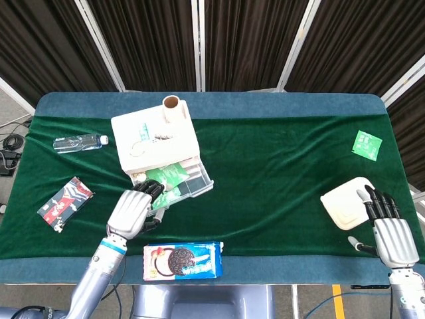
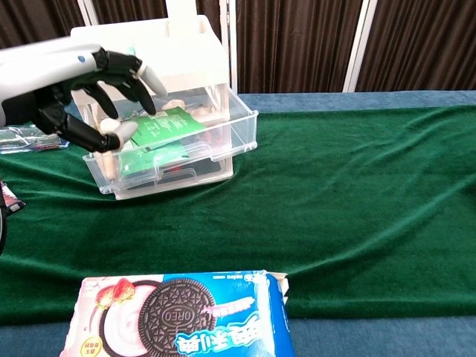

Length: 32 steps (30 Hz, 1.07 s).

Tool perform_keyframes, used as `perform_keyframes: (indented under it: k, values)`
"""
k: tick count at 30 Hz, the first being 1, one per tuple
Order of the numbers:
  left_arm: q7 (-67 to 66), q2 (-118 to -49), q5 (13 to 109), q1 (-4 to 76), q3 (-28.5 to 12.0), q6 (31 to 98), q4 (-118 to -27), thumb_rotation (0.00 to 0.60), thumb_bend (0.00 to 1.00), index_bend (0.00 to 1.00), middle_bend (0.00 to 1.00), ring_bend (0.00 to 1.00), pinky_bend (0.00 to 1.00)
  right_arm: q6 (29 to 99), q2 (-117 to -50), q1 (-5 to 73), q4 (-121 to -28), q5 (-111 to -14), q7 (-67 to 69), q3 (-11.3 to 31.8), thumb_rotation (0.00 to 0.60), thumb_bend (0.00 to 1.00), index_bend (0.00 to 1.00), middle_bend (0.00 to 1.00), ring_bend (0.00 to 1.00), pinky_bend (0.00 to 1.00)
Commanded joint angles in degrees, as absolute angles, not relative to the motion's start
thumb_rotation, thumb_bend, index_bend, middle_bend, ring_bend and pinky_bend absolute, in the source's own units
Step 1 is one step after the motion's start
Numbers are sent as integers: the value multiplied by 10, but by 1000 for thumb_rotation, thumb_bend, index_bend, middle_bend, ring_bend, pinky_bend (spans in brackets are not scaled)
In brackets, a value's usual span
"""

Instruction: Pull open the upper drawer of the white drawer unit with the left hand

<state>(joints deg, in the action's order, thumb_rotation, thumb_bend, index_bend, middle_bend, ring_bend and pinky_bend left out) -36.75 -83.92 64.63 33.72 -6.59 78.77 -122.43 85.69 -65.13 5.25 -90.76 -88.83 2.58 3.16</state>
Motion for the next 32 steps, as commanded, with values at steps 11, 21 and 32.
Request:
perform_keyframes:
  k: [11,21,32]
  values:
    - [-336,-794,843,268,-16,889,-1176,600,480,172,207,121,214,864,-647,50,-907,-886,34,36,600,19,42,0,0,0]
    - [-225,-733,923,129,58,1028,-1055,600,365,46,45,13,101,873,-651,49,-911,-895,21,34,600,19,40,0,0,0]
    - [-201,-745,880,59,73,1014,-939,600,201,0,0,0,0,880,-661,48,-914,-908,-9,31,600,18,2,0,0,0]
